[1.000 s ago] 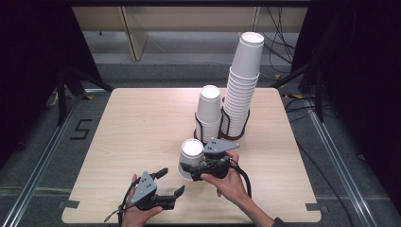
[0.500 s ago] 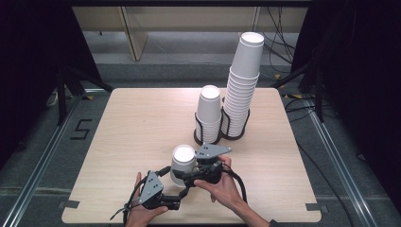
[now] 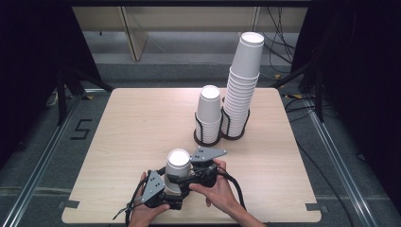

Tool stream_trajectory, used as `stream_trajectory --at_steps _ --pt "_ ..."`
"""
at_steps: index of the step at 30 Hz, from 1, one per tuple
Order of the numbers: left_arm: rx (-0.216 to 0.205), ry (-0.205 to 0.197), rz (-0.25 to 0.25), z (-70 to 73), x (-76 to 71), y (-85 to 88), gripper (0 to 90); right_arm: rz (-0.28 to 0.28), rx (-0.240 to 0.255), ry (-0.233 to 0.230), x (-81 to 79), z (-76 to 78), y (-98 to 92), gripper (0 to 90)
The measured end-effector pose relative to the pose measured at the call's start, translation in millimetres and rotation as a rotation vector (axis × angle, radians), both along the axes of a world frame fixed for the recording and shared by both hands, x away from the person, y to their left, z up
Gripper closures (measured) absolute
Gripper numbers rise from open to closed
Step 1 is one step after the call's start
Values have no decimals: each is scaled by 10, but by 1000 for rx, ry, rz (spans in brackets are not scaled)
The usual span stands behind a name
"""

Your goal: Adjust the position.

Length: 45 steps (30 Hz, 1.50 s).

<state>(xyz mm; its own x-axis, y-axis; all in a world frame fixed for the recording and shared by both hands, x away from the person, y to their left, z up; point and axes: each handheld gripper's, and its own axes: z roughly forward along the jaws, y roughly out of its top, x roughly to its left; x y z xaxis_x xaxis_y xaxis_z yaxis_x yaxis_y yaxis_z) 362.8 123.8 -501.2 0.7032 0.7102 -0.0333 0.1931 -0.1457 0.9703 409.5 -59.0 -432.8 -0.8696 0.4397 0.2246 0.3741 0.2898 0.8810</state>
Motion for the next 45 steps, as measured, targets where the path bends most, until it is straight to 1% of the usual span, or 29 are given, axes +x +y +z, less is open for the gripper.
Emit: stream_trajectory --at_steps 4,7,8,9,12,13,14,16,17,20,22,23,24,25,27,28,29,31,32,33,35,36,37,38,39,40,42,44,45 --pt "-6 17 -10 7 -6 7 38 -1 0 3 0 -5 5 184" --pt "20 12 -19 25 -8 7 70 -2 -13 1 10 -4 -7 161" --pt "39 9 -30 47 -13 17 89 5 -17 13 19 6 -23 151" --pt "39 9 -30 47 -13 17 94 24 -10 14 35 10 -33 149" --pt "62 -11 -56 71 -13 25 105 25 -9 21 39 35 -60 146" --pt "87 -19 -67 79 -17 29 105 30 -10 19 40 64 -89 146" --pt "116 -55 -78 87 -12 37 111 45 -13 8 46 110 -133 152" --pt "144 -58 -98 96 -26 42 112 48 -16 11 43 139 -163 152" --pt "140 -62 -111 94 -30 34 114 51 -14 2 45 162 -190 154" --pt "195 -62 -144 117 -62 23 116 50 -21 -2 44 234 -265 156" --pt "200 -63 -168 125 -74 13 122 73 -40 5 36 278 -317 161" --pt "205 -66 -174 129 -77 10 122 73 -40 5 36 278 -317 161" --pt "204 -70 -189 131 -82 1 123 94 -37 14 25 285 -326 173" --pt "209 -71 -194 133 -82 4 123 98 -51 20 21 295 -338 191" --pt "214 -66 -197 135 -83 10 121 104 -43 29 16 299 -341 219" --pt "202 -66 -198 128 -82 12 121 105 -37 20 25 303 -348 232" --pt "192 -68 -202 124 -78 16 111 100 -26 40 22 313 -355 242" --pt "163 -68 -203 115 -73 18 83 102 -15 41 30 321 -360 249" --pt "126 -84 -194 99 -67 24 57 90 4 48 28 334 -367 254" --pt "126 -84 -194 99 -67 24 50 90 4 48 28 334 -367 254" --pt "84 -85 -179 88 -62 34 42 83 27 53 34 343 -376 257" --pt "24 -82 -154 79 -54 38 37 66 55 62 39 356 -390 258" --pt "24 -82 -154 79 -54 38 36 66 55 62 39 356 -390 258" --pt "-12 -92 -145 68 -41 30 36 39 92 76 41 372 -407 259" --pt "-18 -94 -137 68 -41 29 36 39 92 76 41 372 -407 259" --pt "-22 -84 -118 81 -53 27 35 28 113 79 48 368 -404 259" --pt "-35 -81 -111 85 -56 23 36 29 129 86 53 363 -403 259" --pt "-45 -88 -111 99 -61 35 35 28 133 88 56 360 -407 260" --pt "-51 -98 -107 101 -64 37 34 29 155 103 59 352 -405 260"
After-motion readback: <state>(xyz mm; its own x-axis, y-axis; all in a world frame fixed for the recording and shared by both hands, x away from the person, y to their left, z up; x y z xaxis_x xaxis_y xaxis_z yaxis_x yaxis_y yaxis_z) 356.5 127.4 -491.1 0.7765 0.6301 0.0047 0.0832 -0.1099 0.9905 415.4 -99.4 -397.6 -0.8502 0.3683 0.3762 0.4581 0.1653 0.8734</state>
